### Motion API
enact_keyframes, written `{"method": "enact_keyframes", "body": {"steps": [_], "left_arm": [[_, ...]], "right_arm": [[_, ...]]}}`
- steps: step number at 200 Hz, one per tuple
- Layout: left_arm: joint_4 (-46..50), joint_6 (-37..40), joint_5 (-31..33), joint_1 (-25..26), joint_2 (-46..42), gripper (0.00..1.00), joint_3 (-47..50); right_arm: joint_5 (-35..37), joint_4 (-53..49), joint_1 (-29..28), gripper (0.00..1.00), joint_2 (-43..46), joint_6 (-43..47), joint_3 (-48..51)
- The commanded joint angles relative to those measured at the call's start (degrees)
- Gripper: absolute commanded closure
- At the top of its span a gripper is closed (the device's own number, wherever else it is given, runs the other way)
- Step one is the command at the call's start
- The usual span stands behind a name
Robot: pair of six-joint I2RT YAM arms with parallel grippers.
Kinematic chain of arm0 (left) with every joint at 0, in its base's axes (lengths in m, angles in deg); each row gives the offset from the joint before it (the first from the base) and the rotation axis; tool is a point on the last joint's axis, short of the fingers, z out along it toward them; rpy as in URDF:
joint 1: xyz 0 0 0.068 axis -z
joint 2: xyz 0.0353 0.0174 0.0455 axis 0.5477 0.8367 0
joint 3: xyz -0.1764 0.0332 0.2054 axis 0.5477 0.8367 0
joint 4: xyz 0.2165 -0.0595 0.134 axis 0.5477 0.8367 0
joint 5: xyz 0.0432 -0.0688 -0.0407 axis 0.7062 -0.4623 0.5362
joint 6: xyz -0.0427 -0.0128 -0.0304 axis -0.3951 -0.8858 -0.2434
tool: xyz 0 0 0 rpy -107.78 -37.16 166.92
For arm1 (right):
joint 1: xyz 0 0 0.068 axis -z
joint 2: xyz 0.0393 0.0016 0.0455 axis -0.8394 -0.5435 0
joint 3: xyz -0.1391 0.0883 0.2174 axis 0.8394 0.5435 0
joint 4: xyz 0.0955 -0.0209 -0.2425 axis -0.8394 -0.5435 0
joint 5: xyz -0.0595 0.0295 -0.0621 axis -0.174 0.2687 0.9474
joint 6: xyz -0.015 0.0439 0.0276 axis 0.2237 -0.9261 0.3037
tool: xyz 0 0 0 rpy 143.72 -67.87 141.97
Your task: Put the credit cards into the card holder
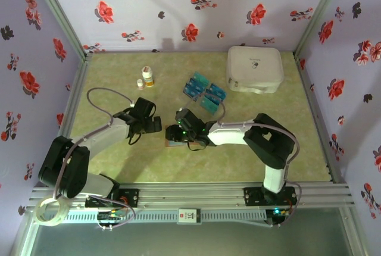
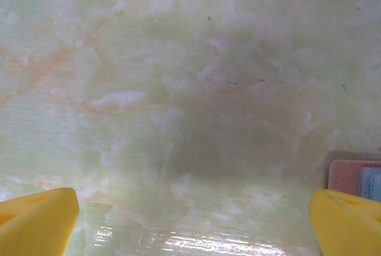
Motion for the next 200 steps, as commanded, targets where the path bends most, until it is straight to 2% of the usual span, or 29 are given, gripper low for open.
{"method": "enact_keyframes", "body": {"steps": [1,40,82,117,162,200], "left_arm": [[0.00,0.77,-1.70,-0.27,-1.27,0.00,0.39],[-0.65,2.16,-1.98,2.35,-1.42,0.00,-0.23],[-1.20,2.47,-0.97,6.47,0.98,0.00,-1.70],[-0.75,2.65,1.11,10.19,3.99,0.00,-3.65],[0.46,3.78,3.93,13.08,7.18,0.00,-5.16],[0.49,4.22,5.41,14.39,8.83,0.00,-5.24]], "right_arm": [[2.54,-5.44,0.24,0.56,6.30,3.67,-2.50],[9.77,-18.96,2.70,0.51,15.40,10.79,-3.69],[14.23,-27.08,8.01,0.49,22.12,14.58,-0.37],[15.16,-26.92,11.09,0.48,23.58,14.60,5.97],[15.04,-23.19,11.40,0.50,20.71,14.07,9.86],[15.48,-21.09,12.11,0.62,17.85,14.51,10.00]]}}
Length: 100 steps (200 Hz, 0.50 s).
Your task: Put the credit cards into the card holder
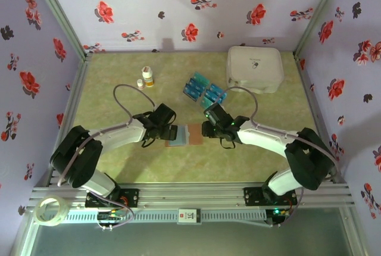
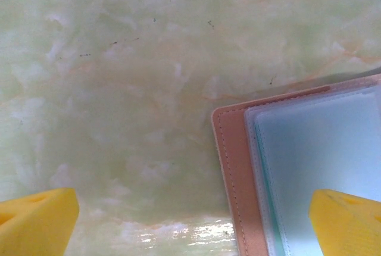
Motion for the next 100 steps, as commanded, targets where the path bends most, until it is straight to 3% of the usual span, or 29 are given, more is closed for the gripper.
{"method": "enact_keyframes", "body": {"steps": [1,75,100], "left_arm": [[1.12,1.32,2.87,1.02,1.36,0.00,-1.40],[0.68,1.73,3.80,1.52,3.26,0.00,-0.93],[1.25,1.08,4.94,1.54,2.74,0.00,-0.34]], "right_arm": [[1.52,2.52,0.81,0.62,-1.60,1.02,0.49],[1.00,2.75,1.67,0.98,-2.11,1.51,1.10],[1.14,2.47,1.97,1.00,-1.41,1.84,1.45]]}}
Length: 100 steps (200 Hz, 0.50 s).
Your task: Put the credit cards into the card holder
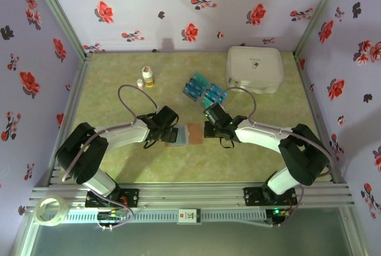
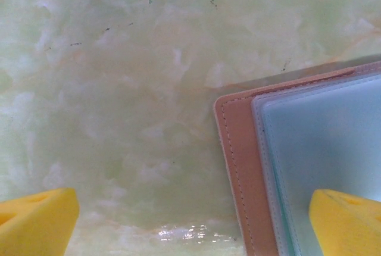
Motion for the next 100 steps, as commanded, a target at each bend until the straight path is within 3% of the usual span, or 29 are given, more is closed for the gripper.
{"method": "enact_keyframes", "body": {"steps": [1,83,100], "left_arm": [[1.34,0.69,2.84,0.39,0.17,0.00,-0.26],[2.05,-0.46,3.90,0.40,-1.57,0.00,0.83],[2.06,-0.27,3.55,0.49,-2.00,0.00,0.37]], "right_arm": [[1.17,0.28,0.80,1.00,1.23,0.91,1.00],[0.85,-0.50,1.14,1.00,2.29,1.14,0.86],[0.53,-1.51,1.17,0.78,3.22,1.34,0.07]]}}
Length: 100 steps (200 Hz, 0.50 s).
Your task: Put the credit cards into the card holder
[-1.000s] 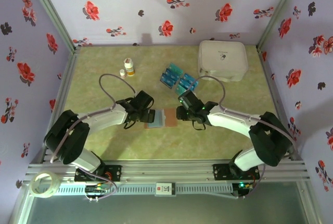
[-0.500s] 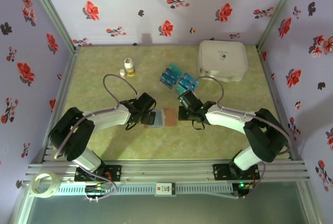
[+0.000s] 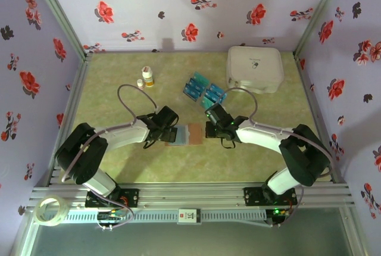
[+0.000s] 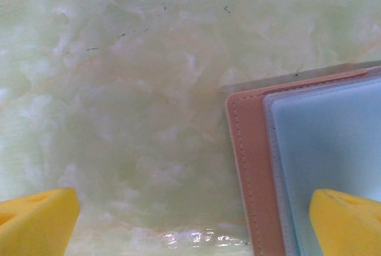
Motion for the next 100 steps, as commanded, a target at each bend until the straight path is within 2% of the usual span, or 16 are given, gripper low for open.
{"method": "enact_keyframes", "body": {"steps": [1,19,63,90,100], "left_arm": [[1.78,-0.21,1.87,0.41,-1.67,0.00,0.14],[2.00,-0.13,1.53,0.38,-2.39,0.00,-0.43],[3.01,-0.11,1.32,0.36,-4.90,0.00,-1.49],[3.58,-0.02,1.07,0.36,-6.55,0.00,-1.99],[3.67,0.04,1.12,0.27,-7.08,0.00,-2.28]], "right_arm": [[0.52,-1.67,0.60,0.77,2.65,1.48,-0.74],[0.41,-3.60,0.53,0.60,4.41,2.10,-2.15],[4.86,-11.71,0.95,0.44,9.31,7.40,-7.95],[11.93,-16.55,0.99,0.29,10.98,11.74,-13.26],[16.11,-17.99,1.07,0.20,11.03,13.24,-15.26]]}}
